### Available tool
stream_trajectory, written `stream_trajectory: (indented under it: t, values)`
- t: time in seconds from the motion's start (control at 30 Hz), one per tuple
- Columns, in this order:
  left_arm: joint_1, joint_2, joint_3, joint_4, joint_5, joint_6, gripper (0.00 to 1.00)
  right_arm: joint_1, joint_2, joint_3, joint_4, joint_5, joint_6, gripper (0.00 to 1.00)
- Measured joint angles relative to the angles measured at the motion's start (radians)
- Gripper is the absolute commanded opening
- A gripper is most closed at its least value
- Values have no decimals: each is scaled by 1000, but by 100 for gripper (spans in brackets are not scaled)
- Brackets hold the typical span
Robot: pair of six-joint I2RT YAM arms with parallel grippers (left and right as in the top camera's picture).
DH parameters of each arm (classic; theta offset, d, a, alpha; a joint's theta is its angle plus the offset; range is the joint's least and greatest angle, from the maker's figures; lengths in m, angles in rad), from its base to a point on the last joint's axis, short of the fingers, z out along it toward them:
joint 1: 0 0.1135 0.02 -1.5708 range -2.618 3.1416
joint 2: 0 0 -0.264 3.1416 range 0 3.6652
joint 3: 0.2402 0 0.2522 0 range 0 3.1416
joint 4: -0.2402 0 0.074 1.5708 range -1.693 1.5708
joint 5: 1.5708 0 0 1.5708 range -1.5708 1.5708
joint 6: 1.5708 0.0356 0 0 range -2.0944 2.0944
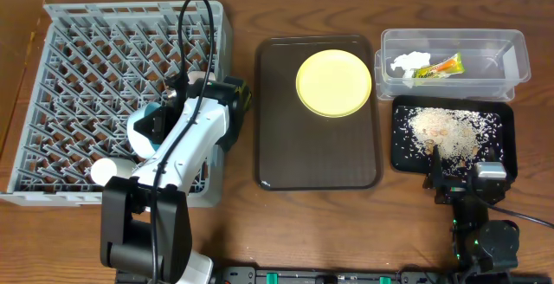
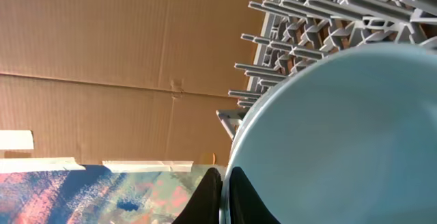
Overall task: Sort waste into correct bins and load items into the dishwasher
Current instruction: 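Carry the blue bowl with left gripper and stand it in the rack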
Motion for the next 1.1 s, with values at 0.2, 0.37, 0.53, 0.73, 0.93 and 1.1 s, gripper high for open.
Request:
stream_trajectory:
  t: [0.2,0.37,0.53,0.73,0.93,1.1]
  values:
    - [-15,0,0,1,21,0,7,0,0,0,0,0,0,99]
    - [-21,0,-23,9,40,-2,8,0,0,0,0,0,0,99]
    - [-21,0,-52,17,30,-12,8,0,0,0,0,0,0,99]
    - [-23,0,-53,17,8,-10,8,0,0,0,0,0,0,99]
    - [-23,0,-53,35,-5,4,8,0,0,0,0,0,0,99]
    - [-23,0,-53,41,-24,12,8,0,0,0,0,0,0,99]
